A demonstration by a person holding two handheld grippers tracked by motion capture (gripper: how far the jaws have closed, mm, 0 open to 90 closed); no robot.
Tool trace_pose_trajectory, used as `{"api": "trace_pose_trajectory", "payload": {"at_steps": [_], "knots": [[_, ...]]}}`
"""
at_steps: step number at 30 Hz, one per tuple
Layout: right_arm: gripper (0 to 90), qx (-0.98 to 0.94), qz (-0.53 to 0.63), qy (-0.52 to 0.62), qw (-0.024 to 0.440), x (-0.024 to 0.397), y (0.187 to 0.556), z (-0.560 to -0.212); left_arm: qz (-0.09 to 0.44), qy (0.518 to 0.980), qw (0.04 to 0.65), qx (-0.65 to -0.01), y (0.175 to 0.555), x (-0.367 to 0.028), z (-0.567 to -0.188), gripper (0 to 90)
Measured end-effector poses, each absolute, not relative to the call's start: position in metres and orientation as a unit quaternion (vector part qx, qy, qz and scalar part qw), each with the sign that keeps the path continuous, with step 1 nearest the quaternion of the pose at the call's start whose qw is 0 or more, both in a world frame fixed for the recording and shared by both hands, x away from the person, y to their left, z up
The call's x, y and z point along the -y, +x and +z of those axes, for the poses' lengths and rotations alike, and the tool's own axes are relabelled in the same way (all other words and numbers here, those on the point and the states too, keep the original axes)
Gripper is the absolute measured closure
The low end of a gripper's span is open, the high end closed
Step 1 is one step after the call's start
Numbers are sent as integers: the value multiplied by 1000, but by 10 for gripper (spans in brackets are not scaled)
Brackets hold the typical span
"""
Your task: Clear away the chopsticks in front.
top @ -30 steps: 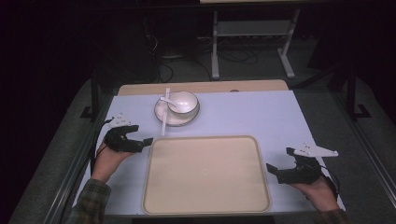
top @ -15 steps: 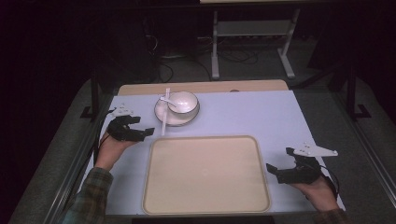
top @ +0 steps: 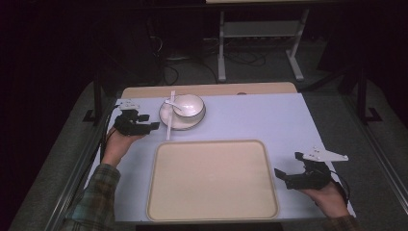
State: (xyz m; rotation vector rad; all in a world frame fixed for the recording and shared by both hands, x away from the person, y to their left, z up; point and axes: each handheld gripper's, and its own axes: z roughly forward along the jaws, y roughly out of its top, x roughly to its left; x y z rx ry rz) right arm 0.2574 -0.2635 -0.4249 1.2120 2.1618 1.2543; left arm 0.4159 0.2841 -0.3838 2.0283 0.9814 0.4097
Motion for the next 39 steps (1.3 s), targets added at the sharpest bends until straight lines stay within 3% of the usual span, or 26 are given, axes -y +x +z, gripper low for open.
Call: {"api": "trace_pose_trajectory", "payload": {"at_steps": [11, 21, 39], "knots": [[0, -765, 444, 430, 181, 264, 257, -425, 157, 805, 402, -406, 436, -281, -385, 590], [0, -765, 442, 432, 179, 264, 257, -425, 171, 801, 384, -426, 450, -272, -390, 894], [0, -766, 442, 432, 178, 263, 258, -426, 174, 786, 390, -446, 479, -259, -409, 896]]}}
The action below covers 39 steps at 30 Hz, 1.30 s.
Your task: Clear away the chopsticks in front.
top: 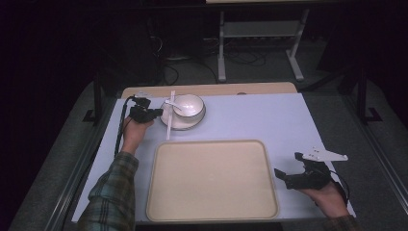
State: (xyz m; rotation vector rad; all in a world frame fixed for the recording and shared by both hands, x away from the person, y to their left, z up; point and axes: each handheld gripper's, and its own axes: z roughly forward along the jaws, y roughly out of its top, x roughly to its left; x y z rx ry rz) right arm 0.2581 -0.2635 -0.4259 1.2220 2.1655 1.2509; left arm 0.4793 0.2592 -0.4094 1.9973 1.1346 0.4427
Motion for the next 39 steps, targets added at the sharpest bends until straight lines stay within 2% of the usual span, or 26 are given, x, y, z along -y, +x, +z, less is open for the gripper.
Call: {"api": "trace_pose_trajectory", "payload": {"at_steps": [8, 39], "knots": [[0, -765, 442, 433, 177, 265, 258, -426, 169, 782, 380, -465, 488, -254, -418, 896], [0, -765, 443, 433, 176, 265, 258, -426, 161, 792, 378, -451, 489, -231, -429, 894]]}}
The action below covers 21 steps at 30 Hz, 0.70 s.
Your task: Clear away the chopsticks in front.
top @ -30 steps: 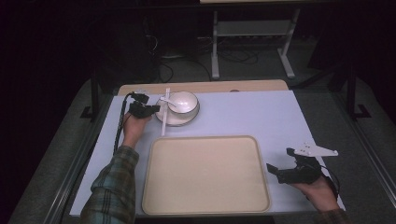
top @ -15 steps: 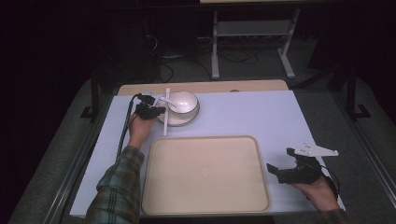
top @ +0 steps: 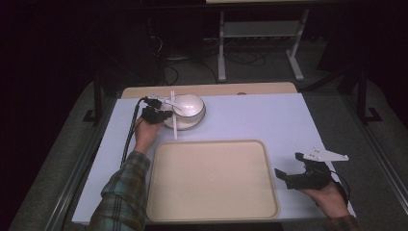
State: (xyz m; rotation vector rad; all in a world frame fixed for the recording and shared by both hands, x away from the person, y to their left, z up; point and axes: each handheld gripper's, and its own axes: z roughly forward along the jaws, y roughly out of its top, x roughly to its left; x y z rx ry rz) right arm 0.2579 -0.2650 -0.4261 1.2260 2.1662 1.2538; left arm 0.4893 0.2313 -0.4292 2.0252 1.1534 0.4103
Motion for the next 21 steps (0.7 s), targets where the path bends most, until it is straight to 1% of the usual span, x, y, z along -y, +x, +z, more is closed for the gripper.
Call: {"api": "trace_pose_trajectory", "payload": {"at_steps": [6, 10, 15, 21], "knots": [[0, -764, 443, 433, 177, 265, 258, -426, 157, 792, 380, -452, 475, -236, -423, 894], [0, -766, 443, 431, 177, 263, 257, -425, 155, 789, 392, -448, 462, -237, -416, 895], [0, -766, 444, 429, 178, 261, 257, -424, 150, 793, 397, -436, 447, -229, -413, 895], [0, -765, 446, 430, 176, 262, 257, -424, 146, 798, 400, -427, 444, -217, -411, 895]]}}
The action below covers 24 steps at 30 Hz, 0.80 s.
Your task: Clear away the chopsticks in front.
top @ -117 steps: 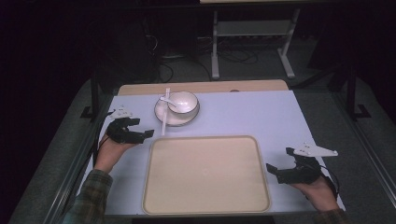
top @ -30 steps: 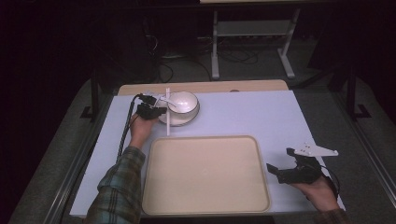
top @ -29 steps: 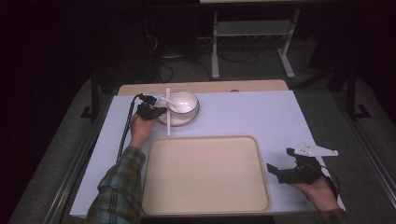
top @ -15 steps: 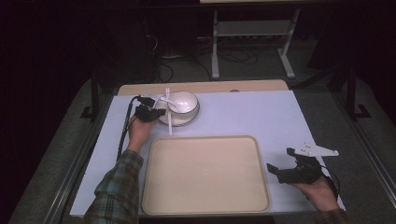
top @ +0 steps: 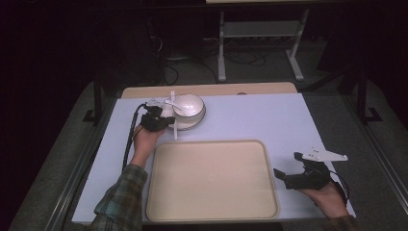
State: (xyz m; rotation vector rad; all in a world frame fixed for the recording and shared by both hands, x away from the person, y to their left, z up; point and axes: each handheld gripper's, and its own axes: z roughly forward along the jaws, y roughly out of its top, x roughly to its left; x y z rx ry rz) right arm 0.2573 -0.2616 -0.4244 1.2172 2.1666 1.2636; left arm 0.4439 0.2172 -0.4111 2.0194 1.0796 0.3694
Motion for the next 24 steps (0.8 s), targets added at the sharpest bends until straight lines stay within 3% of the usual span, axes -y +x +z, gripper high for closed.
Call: {"api": "trace_pose_trajectory", "payload": {"at_steps": [14, 24], "knots": [[0, -765, 447, 430, 177, 263, 257, -424, 138, 809, 381, -425, 450, -202, -425, 895], [0, -764, 446, 431, 176, 263, 256, -424, 150, 813, 363, -430, 452, -211, -423, 895]]}}
